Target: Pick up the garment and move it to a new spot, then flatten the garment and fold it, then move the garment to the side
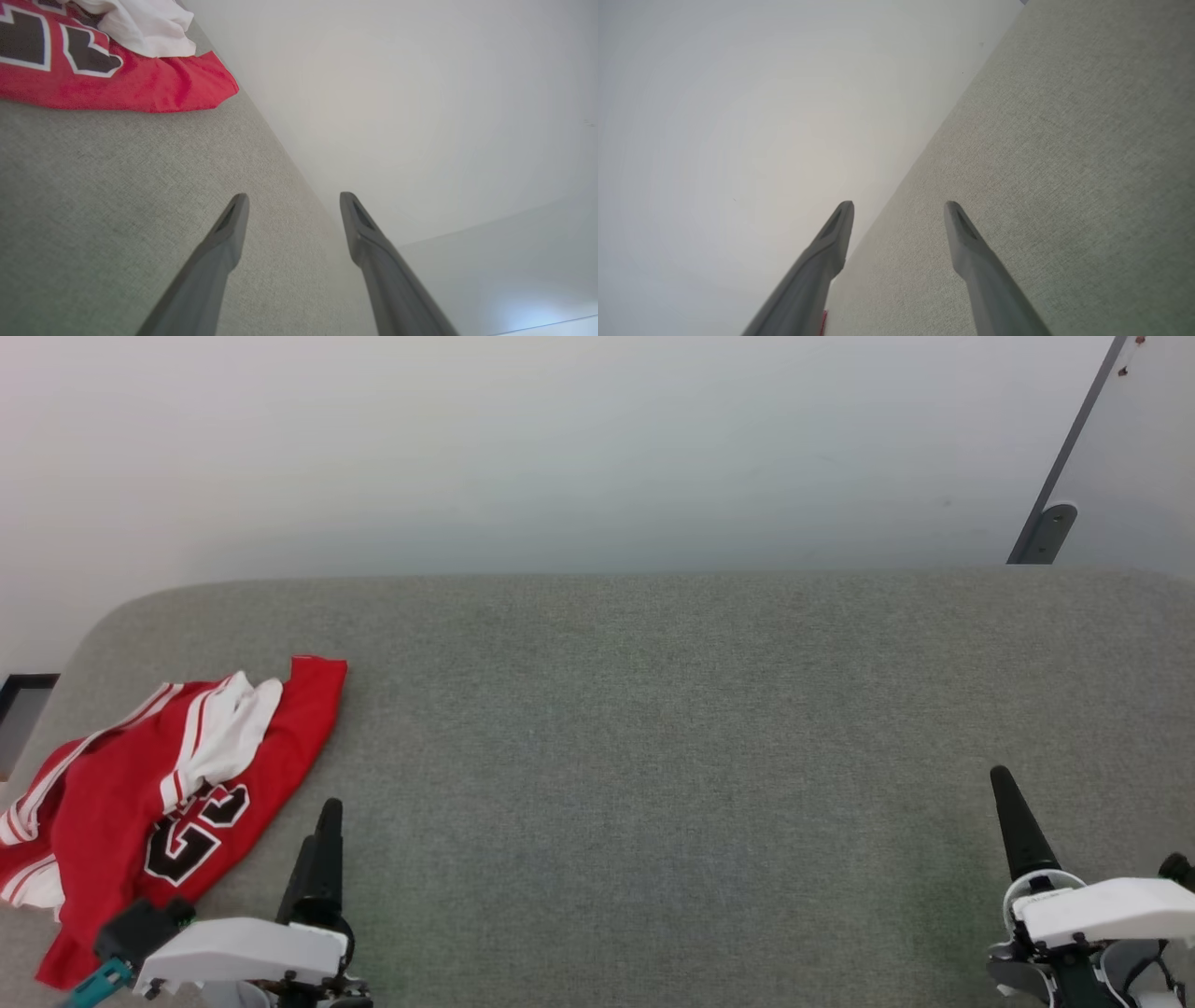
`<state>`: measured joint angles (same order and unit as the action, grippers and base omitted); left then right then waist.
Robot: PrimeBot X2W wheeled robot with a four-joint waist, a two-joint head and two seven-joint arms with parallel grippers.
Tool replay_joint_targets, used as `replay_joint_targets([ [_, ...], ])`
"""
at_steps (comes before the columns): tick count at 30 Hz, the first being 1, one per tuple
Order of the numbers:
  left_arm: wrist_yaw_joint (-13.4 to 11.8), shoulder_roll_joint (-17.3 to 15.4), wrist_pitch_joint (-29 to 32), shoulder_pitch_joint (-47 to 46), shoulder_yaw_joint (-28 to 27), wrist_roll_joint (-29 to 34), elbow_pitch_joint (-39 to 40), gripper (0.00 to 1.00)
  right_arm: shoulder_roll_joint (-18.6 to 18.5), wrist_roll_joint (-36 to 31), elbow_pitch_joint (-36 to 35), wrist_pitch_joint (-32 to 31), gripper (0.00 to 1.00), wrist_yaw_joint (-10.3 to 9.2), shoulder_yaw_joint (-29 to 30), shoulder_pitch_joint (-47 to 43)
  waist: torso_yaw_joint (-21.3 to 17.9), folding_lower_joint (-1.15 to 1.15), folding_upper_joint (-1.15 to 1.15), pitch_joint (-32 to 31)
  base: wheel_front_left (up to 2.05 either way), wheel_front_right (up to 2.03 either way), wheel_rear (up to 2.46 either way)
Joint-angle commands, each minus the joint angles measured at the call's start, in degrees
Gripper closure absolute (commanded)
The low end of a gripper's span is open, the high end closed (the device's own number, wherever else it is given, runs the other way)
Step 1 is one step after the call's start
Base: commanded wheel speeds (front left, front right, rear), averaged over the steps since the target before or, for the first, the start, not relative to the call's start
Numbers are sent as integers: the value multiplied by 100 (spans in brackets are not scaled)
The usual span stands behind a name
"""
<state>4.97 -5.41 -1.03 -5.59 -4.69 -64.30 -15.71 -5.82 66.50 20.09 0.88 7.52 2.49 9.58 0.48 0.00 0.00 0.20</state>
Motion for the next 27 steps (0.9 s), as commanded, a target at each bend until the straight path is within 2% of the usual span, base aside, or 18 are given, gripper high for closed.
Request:
replay_joint_targets([
  [1, -28, -39, -47, -138, 1, 246, 108, 0, -53, -307, -78, 60, 0, -1, -24, 192, 1, 0, 0, -1, 0, 0, 0],
  [16, -161, -174, -353, -81, 177, 1889, 211, 0, -64, -2249, -37, 367, 0, -1, -137, 366, 13, 0, 0, -21, 0, 0, 0],
  [27, -292, -294, -536, -114, 335, 2738, 173, 0, -77, -3086, 19, 548, 0, -2, -197, 467, 38, 0, 0, -20, 0, 0, 0],
])
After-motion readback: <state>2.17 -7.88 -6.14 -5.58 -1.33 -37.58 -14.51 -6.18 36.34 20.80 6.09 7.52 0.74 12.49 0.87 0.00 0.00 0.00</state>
